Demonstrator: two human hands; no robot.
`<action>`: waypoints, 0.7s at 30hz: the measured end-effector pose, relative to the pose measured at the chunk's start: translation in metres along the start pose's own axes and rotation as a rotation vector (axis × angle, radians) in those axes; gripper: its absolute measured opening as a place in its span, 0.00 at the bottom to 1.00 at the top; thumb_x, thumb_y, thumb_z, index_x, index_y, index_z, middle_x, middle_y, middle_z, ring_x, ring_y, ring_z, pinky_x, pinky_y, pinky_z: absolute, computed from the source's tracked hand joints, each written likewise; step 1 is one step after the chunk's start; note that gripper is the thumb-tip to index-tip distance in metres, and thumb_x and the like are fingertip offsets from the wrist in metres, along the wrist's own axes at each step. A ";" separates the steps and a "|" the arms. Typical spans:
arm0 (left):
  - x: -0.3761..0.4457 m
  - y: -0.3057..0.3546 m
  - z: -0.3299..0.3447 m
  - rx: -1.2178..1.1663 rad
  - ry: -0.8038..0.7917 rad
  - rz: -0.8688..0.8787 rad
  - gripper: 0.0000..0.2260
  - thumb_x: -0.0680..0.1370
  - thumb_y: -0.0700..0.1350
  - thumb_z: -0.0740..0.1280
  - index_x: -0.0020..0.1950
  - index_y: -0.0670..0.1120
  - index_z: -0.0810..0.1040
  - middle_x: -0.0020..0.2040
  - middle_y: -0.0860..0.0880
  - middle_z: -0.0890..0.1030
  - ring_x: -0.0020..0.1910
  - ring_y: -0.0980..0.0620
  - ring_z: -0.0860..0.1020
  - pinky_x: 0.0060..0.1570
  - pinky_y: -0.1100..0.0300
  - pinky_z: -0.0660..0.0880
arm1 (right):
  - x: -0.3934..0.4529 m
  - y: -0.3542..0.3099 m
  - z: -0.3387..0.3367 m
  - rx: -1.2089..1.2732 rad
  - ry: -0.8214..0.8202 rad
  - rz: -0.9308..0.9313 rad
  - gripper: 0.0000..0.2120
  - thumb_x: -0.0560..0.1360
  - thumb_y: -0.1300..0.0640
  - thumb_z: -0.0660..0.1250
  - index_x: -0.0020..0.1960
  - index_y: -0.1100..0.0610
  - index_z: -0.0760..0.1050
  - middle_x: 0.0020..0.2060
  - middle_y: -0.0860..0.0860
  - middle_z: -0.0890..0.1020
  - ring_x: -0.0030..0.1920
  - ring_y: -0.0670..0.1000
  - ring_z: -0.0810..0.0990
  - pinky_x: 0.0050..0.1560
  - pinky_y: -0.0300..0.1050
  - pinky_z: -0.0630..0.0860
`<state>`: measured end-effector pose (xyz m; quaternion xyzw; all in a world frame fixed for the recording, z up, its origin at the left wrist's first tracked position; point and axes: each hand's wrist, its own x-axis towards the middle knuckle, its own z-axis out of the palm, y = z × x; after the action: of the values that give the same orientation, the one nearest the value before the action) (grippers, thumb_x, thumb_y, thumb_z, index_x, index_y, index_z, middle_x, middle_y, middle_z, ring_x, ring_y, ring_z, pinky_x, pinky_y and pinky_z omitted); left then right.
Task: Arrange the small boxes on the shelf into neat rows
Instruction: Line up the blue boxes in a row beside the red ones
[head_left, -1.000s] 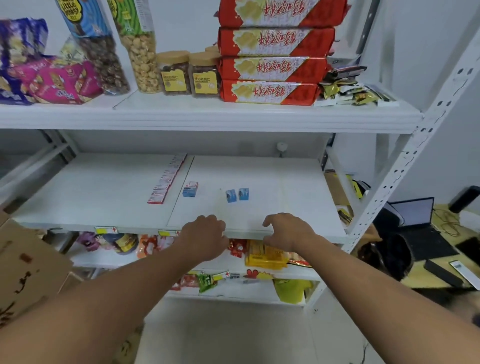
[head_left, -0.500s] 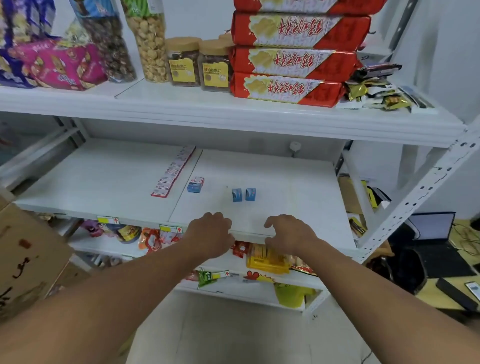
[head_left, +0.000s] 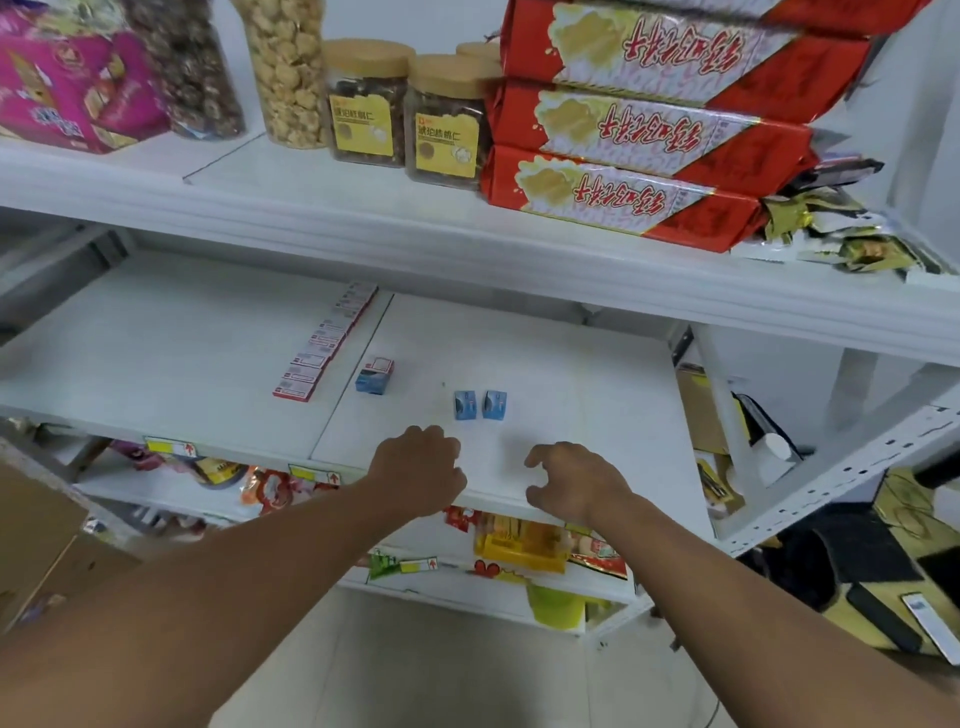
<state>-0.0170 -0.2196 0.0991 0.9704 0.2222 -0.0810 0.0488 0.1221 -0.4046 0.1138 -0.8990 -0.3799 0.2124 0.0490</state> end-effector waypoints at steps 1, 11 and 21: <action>0.004 0.001 0.001 0.003 -0.006 -0.005 0.18 0.83 0.57 0.59 0.66 0.50 0.79 0.60 0.49 0.79 0.58 0.47 0.79 0.57 0.48 0.79 | 0.007 0.003 -0.001 -0.001 -0.009 -0.009 0.24 0.78 0.46 0.69 0.73 0.45 0.73 0.69 0.49 0.77 0.65 0.54 0.77 0.62 0.49 0.77; 0.038 0.021 0.021 0.006 -0.120 -0.182 0.20 0.84 0.57 0.58 0.70 0.50 0.78 0.64 0.48 0.78 0.62 0.45 0.77 0.57 0.49 0.77 | 0.084 0.045 0.004 0.001 -0.086 -0.161 0.23 0.76 0.46 0.71 0.70 0.44 0.74 0.69 0.47 0.76 0.64 0.52 0.78 0.63 0.50 0.76; 0.092 0.034 0.050 -0.220 0.121 -0.382 0.19 0.83 0.54 0.66 0.72 0.48 0.75 0.64 0.45 0.80 0.61 0.44 0.78 0.56 0.47 0.81 | 0.166 0.060 0.003 -0.091 -0.025 -0.357 0.23 0.76 0.50 0.72 0.70 0.50 0.75 0.66 0.51 0.77 0.62 0.54 0.79 0.61 0.50 0.78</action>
<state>0.0728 -0.2180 0.0360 0.9027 0.4118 -0.0059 0.1248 0.2633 -0.3302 0.0391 -0.8160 -0.5430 0.1940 0.0404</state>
